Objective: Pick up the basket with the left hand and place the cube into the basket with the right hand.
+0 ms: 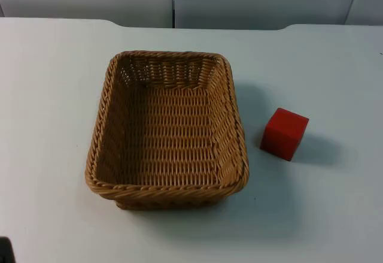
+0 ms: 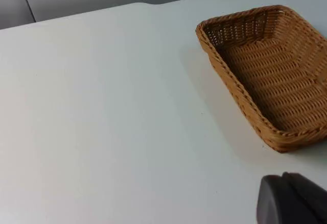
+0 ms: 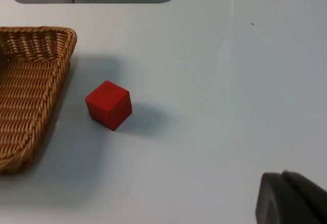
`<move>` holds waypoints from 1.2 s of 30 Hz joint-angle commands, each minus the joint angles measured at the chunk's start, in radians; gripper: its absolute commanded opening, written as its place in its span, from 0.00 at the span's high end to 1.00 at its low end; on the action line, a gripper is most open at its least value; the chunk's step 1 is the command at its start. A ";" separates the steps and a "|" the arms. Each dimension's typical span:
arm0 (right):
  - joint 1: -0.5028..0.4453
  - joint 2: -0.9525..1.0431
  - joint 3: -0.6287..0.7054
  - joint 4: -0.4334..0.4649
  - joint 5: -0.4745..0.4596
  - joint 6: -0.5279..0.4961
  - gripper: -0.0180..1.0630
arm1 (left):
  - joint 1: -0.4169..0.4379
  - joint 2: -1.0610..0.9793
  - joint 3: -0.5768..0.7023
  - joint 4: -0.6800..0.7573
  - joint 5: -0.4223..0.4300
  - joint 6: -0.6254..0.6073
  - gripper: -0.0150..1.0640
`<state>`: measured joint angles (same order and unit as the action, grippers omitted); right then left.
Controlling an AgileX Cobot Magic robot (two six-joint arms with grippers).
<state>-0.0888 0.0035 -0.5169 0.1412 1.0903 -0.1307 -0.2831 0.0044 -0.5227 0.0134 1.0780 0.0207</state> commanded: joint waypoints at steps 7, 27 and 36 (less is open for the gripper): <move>0.005 -0.004 0.005 -0.004 -0.009 0.002 0.99 | 0.002 0.049 -0.106 -0.231 -0.053 -0.050 0.99; 0.005 -0.004 0.005 -0.004 -0.009 0.002 0.99 | 0.002 1.368 -0.371 -0.851 -0.182 0.470 0.79; 0.005 -0.004 0.005 -0.004 -0.009 0.002 0.99 | 0.002 1.701 -0.556 -0.672 -0.274 0.339 0.37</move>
<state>-0.0888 0.0035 -0.5169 0.1412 1.0903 -0.1307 -0.2810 1.6938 -1.0657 -0.6889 0.8228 0.3882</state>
